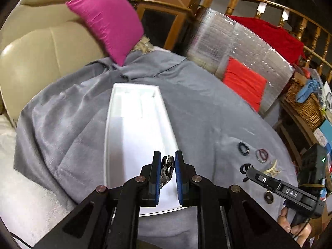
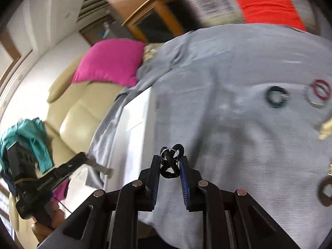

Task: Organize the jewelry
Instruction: 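Carry the watch in the left tool and hair tie in the right tool to the white box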

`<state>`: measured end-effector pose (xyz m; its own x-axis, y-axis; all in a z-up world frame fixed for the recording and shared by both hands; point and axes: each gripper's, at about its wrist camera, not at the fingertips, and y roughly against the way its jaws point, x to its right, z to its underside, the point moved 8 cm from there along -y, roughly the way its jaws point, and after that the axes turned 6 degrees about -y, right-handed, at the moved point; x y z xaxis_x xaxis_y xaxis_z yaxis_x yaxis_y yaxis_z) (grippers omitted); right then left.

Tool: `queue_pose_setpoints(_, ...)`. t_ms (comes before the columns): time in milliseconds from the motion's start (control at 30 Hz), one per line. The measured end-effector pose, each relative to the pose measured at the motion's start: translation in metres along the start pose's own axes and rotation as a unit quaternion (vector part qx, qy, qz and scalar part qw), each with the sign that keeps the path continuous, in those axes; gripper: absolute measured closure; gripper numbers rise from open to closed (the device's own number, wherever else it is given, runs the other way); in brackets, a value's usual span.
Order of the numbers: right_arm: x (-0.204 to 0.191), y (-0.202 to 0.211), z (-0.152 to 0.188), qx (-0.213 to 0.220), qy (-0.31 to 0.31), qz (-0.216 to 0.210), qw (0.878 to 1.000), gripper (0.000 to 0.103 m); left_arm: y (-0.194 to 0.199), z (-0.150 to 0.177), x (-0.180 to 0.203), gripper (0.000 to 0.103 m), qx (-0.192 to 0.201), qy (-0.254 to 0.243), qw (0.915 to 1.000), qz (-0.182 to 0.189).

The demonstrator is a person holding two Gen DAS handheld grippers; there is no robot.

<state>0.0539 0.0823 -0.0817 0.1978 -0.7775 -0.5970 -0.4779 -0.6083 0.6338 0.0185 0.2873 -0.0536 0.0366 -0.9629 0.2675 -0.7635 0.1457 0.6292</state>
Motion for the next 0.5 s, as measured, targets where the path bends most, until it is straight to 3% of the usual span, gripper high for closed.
queue_pose_setpoints(267, -0.061, -0.055, 0.003, -0.056, 0.031, -0.029, 0.997, 0.082, -0.015, 0.021, -0.023, 0.090, -0.036, 0.010, 0.9991, -0.020)
queue_pose_setpoints(500, -0.092, -0.106, 0.008, -0.115, 0.024, -0.037, 0.992, 0.082, -0.029, 0.037, -0.037, 0.090, -0.074, 0.008, 0.9963, -0.042)
